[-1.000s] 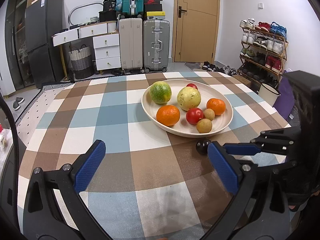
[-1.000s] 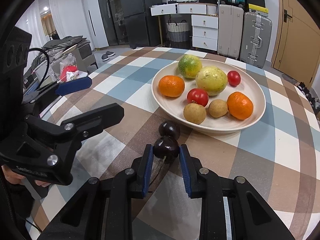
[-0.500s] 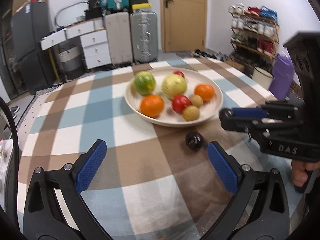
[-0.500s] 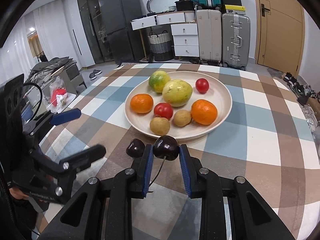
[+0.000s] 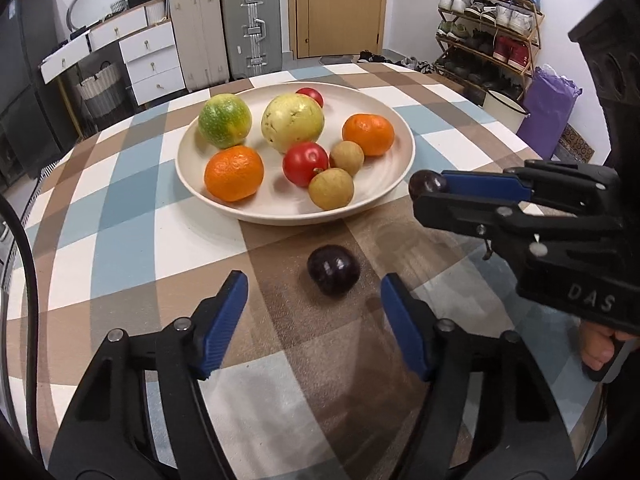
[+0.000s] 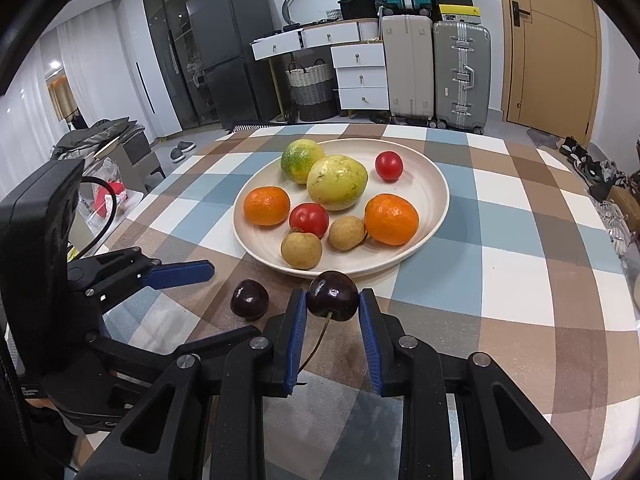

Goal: Organize fruits
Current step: 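Grasp the other dark cherry with the left tool while the right tool holds its cherry, then carry the cherry pair onto the white plate and open both tools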

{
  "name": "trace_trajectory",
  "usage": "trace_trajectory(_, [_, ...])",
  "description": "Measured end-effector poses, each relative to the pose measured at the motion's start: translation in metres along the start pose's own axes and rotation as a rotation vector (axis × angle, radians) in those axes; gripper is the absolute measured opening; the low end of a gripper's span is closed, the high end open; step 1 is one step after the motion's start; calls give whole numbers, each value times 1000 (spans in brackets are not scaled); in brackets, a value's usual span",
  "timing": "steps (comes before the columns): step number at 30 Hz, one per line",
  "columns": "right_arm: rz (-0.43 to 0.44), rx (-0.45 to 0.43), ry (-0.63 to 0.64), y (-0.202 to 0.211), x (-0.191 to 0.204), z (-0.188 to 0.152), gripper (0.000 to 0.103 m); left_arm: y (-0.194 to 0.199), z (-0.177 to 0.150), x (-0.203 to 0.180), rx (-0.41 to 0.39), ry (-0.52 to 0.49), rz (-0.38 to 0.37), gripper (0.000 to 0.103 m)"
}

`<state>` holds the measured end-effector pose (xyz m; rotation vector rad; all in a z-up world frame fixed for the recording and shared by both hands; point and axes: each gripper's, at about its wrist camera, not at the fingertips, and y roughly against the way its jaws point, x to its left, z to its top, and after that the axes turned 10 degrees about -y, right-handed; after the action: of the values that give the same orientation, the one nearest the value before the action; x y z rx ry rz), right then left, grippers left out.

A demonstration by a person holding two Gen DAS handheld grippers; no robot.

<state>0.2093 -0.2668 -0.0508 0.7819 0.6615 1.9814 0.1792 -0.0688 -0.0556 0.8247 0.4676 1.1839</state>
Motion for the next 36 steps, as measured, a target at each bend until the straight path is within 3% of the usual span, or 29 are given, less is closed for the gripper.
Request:
trace_trajectory(2, [0, 0, 0, 0, 0, 0, 27, -3, 3, 0, -1, -1, -7, 63])
trace_trajectory(10, [0, 4, -6, -3, -2, 0, 27, -10, 9, -7, 8, -34, -41, 25])
trace_trajectory(24, [1, 3, -7, -5, -3, 0, 27, 1, 9, -7, -44, -26, -54, 24])
trace_trajectory(36, [8, -37, -13, 2, -3, 2, 27, 32, 9, 15, -167, 43, 10, 24])
